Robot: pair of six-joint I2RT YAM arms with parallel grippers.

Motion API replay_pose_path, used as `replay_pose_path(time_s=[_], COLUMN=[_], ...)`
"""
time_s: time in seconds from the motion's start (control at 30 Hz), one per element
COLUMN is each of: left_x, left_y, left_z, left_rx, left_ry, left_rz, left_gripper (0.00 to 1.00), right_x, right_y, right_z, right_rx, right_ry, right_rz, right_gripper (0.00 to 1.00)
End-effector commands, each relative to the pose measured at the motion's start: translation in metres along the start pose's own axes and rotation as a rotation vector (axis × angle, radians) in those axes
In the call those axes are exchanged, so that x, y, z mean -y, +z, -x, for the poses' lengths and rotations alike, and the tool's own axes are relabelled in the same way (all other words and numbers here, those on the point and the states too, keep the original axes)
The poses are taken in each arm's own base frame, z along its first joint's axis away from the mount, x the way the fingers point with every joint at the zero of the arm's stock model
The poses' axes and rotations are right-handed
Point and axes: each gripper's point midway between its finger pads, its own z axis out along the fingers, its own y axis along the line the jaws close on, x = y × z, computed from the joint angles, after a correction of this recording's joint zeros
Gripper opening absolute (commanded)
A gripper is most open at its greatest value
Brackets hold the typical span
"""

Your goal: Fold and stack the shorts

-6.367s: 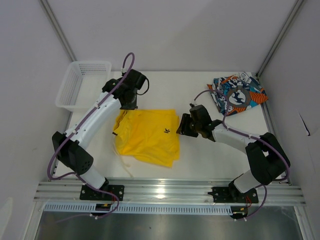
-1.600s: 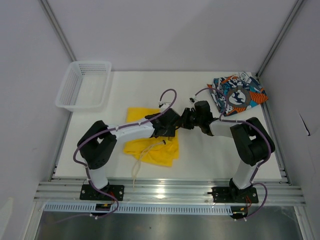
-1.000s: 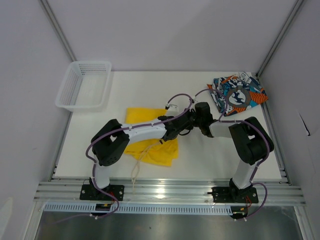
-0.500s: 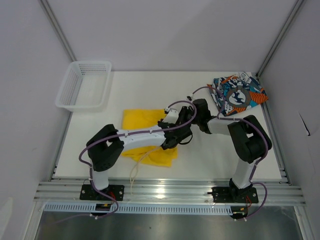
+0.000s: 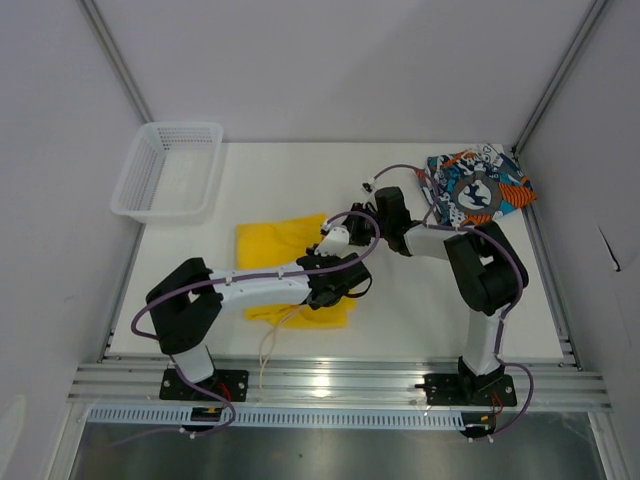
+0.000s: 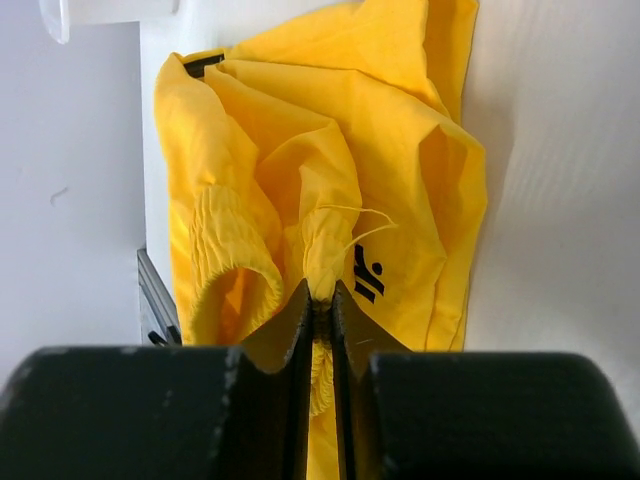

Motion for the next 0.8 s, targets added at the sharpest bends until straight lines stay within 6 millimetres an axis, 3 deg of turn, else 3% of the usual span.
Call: replay_pose_path(time_s=[0.0,0.23,0.53,0.67,0.73,0.77], left_x=[0.023,0.051,0.079,0.079,0.078,0.077], left_y=[-0.011,-0.005,0.016,0.027,0.027,0.025], left_z=[0.014,0.009,-0.018,-0.032,-0.033,-0.031], left_rx=[0.045,0.020,-0.115,-0.180,-0.191,-0.188], left_ry=[-0.018,0.046,0.102,0.087,0.078,0.074], left_rz=[-0.144,-0.227,-0.241,-0.248,-0.259,-0.265], left_gripper=[0.00,0.01,0.06,0.15,0.25,0.38], right_x=[-0.020,-0.025,-0.001,0.000,0.000,-0.001], right_y=[0.012,0.027,0.033,0.033,0.033,0.033], right_z=[0.014,0.016,0.012,0.014,0.014,0.015], right_rx=[0.020,-0.003,-0.008,-0.003,-0.001,0.001], right_ry=[-0.038,-0.084,-0.052,-0.056,-0.059,-0.058], right_rz=[0.075,0.149,0.131,0.133,0.133,0.133], right_gripper=[0.00,0.00,0.08,0.09,0.17,0.20])
